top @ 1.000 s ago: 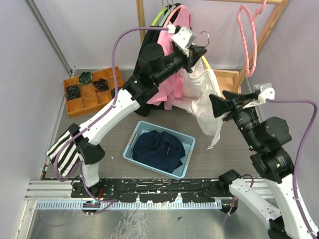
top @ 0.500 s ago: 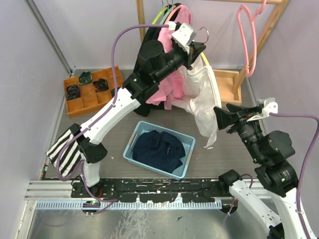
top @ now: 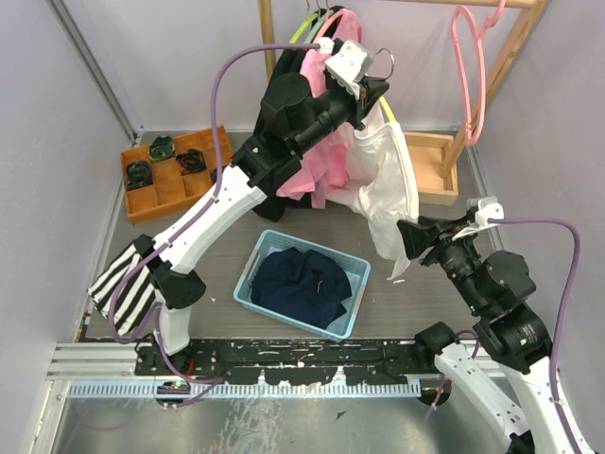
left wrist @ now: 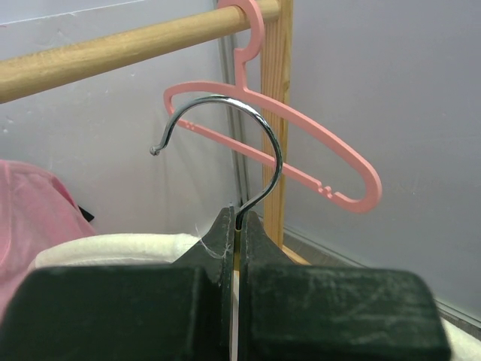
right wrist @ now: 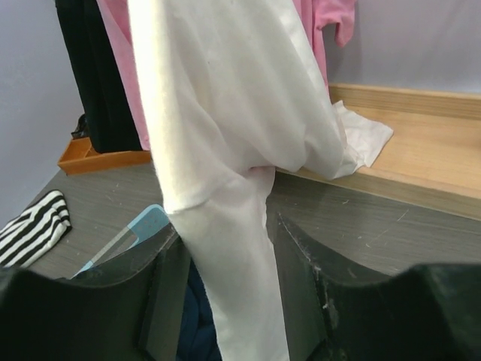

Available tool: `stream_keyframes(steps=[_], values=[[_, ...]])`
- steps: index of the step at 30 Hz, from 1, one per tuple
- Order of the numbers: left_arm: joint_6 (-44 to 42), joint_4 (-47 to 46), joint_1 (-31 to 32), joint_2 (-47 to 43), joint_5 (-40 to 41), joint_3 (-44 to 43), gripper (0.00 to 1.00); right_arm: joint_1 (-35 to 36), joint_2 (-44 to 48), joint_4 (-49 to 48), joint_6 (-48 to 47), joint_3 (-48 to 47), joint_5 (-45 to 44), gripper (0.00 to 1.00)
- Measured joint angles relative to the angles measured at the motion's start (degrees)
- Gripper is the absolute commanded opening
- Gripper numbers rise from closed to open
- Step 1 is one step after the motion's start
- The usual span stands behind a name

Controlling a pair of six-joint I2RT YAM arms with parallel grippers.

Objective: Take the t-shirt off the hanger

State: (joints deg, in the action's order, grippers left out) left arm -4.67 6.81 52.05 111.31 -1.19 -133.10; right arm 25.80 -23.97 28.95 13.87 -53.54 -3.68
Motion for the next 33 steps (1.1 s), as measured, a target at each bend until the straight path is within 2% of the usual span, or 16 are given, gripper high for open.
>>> stream_keyframes(steps=[2, 5, 8, 20, 31, 33], values=[[-0.04, 0.2, 0.0, 0.0, 0.24, -0.17, 0.0, 0.0, 0.55, 0.2, 0.5, 1.09, 0.17, 0.43], [-0.07, 0.44, 0.0, 0.02, 0.52, -0.61, 0.0, 0.0, 1.29, 0.46, 1.31, 2.38, 0.37, 0.2], [-0.17, 0.5, 0.0, 0.22, 0.74, -1.16, 0.0, 0.0, 2.08, 0.66, 2.34, 3.56, 0.55, 0.02], [-0.22, 2.05, -0.09, 3.1, 2.27, -6.71, 0.0, 0.0, 4.42, 1.09, 8.83, 11.74, -0.04, 0.01], [-0.02, 3.21, -0.92, 3.41, 3.56, -8.46, 0.0, 0.0, 2.05, 4.11, 14.36, 12.63, -2.45, 0.01], [0.02, 3.54, -1.07, 3.41, 3.67, -8.46, 0.0, 0.0, 1.4, 4.42, 14.73, 12.63, -2.45, 0.09]])
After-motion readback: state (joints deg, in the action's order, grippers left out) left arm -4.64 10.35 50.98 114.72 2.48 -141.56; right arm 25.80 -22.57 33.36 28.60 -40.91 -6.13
